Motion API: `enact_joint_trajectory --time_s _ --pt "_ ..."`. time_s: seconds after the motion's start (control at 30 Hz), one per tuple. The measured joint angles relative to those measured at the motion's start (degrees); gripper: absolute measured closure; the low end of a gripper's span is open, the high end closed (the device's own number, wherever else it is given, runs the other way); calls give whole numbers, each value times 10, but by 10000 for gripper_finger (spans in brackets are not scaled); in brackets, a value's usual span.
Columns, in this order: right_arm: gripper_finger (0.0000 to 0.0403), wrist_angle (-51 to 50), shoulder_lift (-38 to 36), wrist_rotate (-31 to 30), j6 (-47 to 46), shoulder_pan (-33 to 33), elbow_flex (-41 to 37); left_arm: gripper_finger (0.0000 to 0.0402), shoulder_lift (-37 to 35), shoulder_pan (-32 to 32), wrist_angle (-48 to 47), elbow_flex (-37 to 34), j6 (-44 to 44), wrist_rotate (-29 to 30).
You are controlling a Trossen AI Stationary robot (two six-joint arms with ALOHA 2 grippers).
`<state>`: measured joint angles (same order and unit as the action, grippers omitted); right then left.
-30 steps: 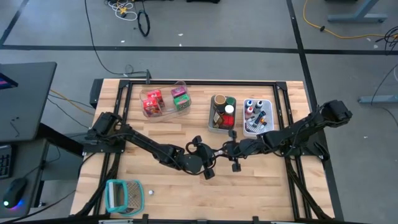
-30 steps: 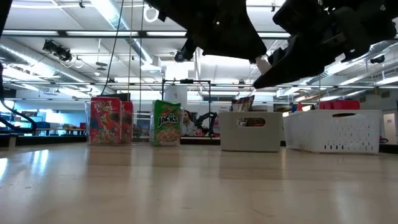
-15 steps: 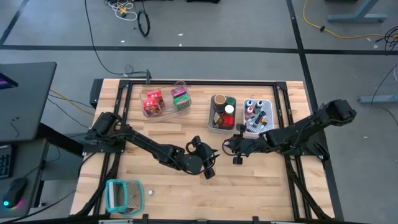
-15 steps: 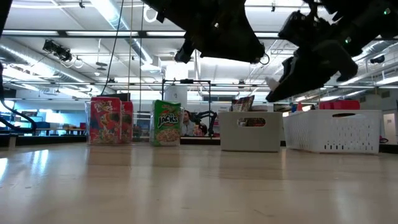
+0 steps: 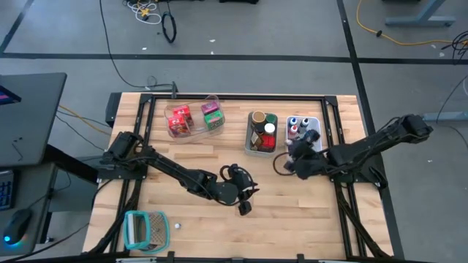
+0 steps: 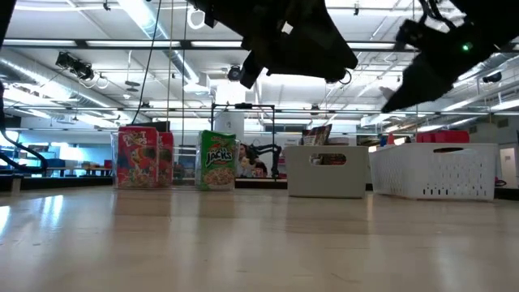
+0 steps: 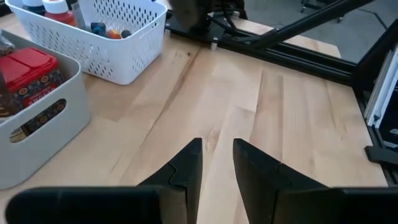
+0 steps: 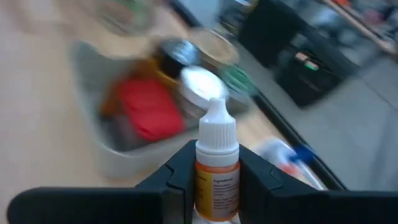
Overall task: Pick & Place Kitchen Items
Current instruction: Put the small yellow food coloring bottle into the white bin, then put the small black food coloring bottle into the white bin
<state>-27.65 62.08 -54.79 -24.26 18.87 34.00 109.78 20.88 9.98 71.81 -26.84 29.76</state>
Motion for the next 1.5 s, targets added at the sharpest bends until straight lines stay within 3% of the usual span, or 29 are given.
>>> enact_joint_trajectory --time_s 0.23,0.47,0.87,1.07,1.17,1.3,1.5 --pt "317 -157 2 -48 -192 -6 0 303 0 0 1 0 -4 4" --pt "304 -122 2 -87 -263 -39 -50 303 0 0 2 0 -4 6" --pt "232 -25 2 -73 -256 -97 -112 303 0 0 2 0 -4 7" --pt "211 146 2 -63 -101 -97 -112 303 0 0 2 0 -4 7" --pt "212 307 2 -1 21 -97 -112 303 0 0 2 0 -4 7" --pt "220 495 2 166 128 -94 -112 303 0 5 0 0 -4 -15" --pt "231 583 2 387 160 -84 -112 303 1 40 0 0 0 -61"
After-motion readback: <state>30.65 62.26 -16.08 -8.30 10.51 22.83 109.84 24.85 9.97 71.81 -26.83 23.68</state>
